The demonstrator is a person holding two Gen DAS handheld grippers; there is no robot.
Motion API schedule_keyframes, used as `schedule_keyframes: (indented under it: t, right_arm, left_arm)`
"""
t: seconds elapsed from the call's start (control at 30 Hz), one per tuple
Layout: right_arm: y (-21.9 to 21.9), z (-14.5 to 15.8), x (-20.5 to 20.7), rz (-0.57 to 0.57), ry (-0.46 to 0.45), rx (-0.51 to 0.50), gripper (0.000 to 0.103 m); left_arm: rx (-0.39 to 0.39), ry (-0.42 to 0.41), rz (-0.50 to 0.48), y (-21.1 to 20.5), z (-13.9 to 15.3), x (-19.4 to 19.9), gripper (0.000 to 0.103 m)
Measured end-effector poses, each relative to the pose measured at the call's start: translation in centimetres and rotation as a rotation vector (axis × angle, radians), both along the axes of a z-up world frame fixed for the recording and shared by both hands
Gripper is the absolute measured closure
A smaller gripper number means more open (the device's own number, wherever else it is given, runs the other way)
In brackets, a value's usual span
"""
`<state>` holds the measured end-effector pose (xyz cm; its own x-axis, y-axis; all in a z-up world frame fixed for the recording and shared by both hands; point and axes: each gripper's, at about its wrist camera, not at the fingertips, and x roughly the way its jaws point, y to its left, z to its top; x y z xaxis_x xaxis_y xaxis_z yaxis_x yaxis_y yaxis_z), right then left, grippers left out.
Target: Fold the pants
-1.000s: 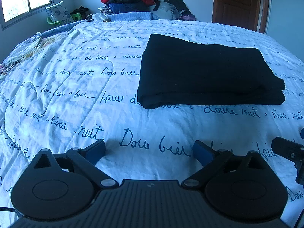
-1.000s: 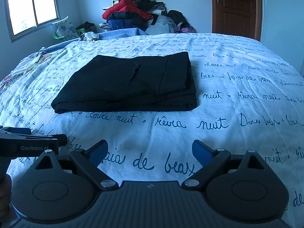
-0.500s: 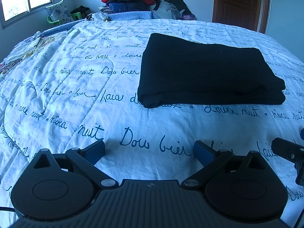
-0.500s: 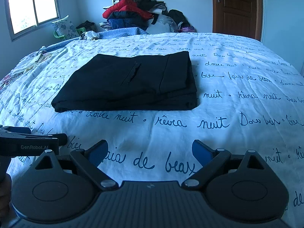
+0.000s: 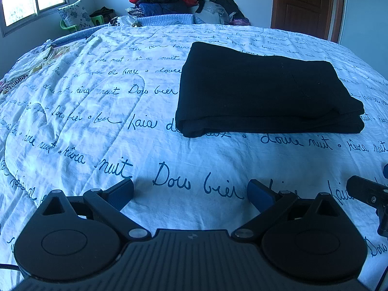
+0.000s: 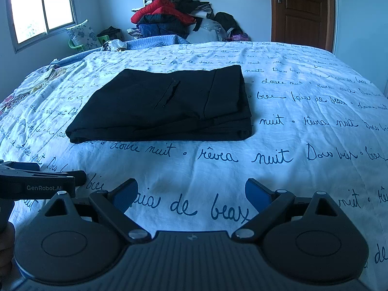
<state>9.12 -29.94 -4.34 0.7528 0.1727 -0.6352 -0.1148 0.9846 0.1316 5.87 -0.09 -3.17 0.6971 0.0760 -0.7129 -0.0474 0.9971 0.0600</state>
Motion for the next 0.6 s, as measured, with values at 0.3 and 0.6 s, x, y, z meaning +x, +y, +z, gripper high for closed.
schedule_keyframes:
  t: [0.3,0.6]
  right_arm:
    - [0.01,-0.02,0.01,0.000,0.000,0.000,0.007]
    - [-0.03,0.00,0.02,-0.006,0.000,-0.001,0.007]
  left_arm:
    - [-0.001,0.000,0.000,-0.05,-0.04,0.04,0.002]
    - [-0.008,-0.023,-0.012,0.26,0.03,-0.03,0.003]
